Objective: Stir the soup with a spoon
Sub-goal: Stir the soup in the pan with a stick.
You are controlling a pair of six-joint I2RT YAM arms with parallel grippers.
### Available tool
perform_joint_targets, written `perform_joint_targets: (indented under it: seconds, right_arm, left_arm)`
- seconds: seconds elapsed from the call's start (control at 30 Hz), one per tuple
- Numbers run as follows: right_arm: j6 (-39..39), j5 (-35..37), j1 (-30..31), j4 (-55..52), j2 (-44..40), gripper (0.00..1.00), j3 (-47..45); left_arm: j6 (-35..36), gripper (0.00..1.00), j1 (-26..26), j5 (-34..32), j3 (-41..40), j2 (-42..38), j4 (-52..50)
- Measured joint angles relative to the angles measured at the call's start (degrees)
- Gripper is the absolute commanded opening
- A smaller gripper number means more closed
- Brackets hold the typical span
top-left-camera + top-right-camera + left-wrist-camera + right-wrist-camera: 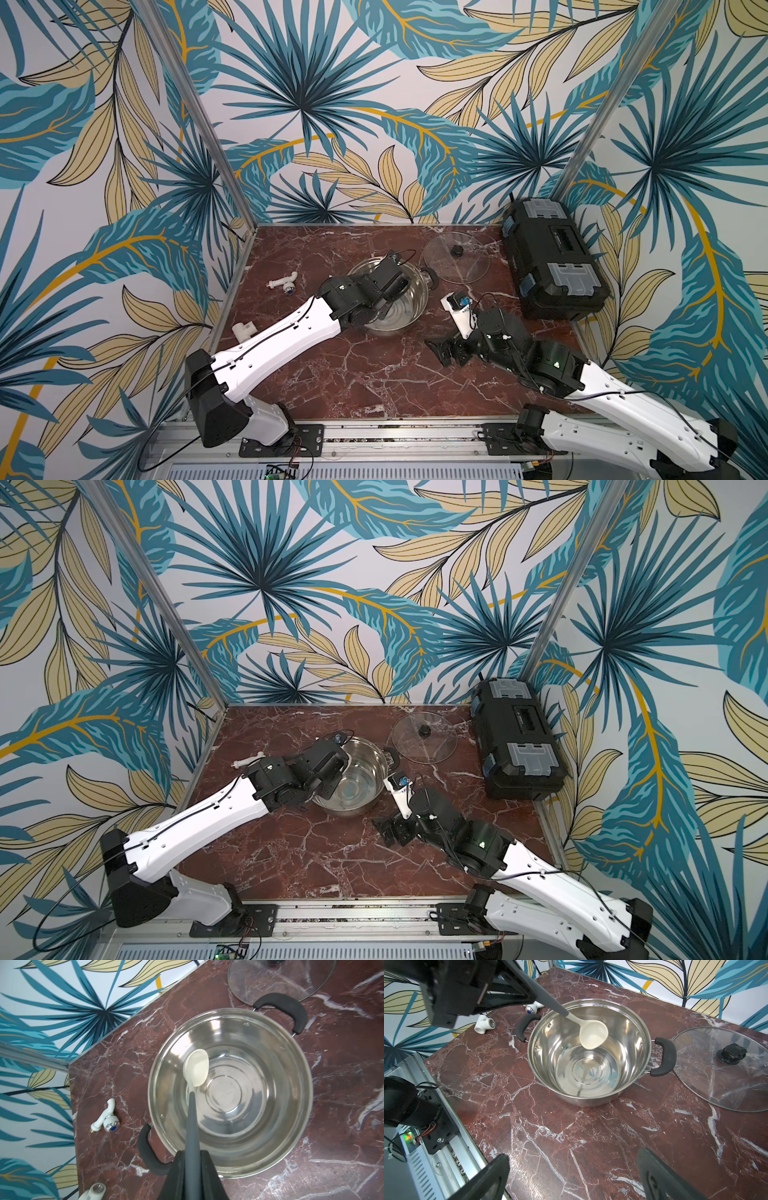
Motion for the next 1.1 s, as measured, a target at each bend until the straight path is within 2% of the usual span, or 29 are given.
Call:
perform_joint_targets:
  seconds: [0.27, 0.5, 0.8, 0.97, 1.1]
  right_arm:
    - [0.0, 0.6, 0.0, -0.8, -1.0, 1.00, -0.1]
    - [0.0, 0.6, 0.0, -0.8, -0.9, 0.99, -0.1]
    - [0.0, -0.3, 0.0, -0.6, 1.5, 1.00, -0.1]
    - [0.0, -0.5, 0.0, -0.4, 1.5, 1.00, -0.1]
    - [0.0, -0.5, 0.0, -0.4, 1.5, 1.00, -0.1]
  left_arm:
    - [-1.8, 0.00, -2.2, 7.8, 0.3, 0.5, 0.0]
    - [-5.6, 0.00, -2.6, 9.7, -4.8, -7.4, -4.8]
    - [-6.5, 0.00, -2.0, 1.7, -5.6, -10.1, -13.0]
    - [-4.8, 0.00, -1.0, -3.7, -4.9, -8.7, -12.0]
    - [-2.2, 0.00, -0.9, -5.2, -3.8, -5.9, -7.1]
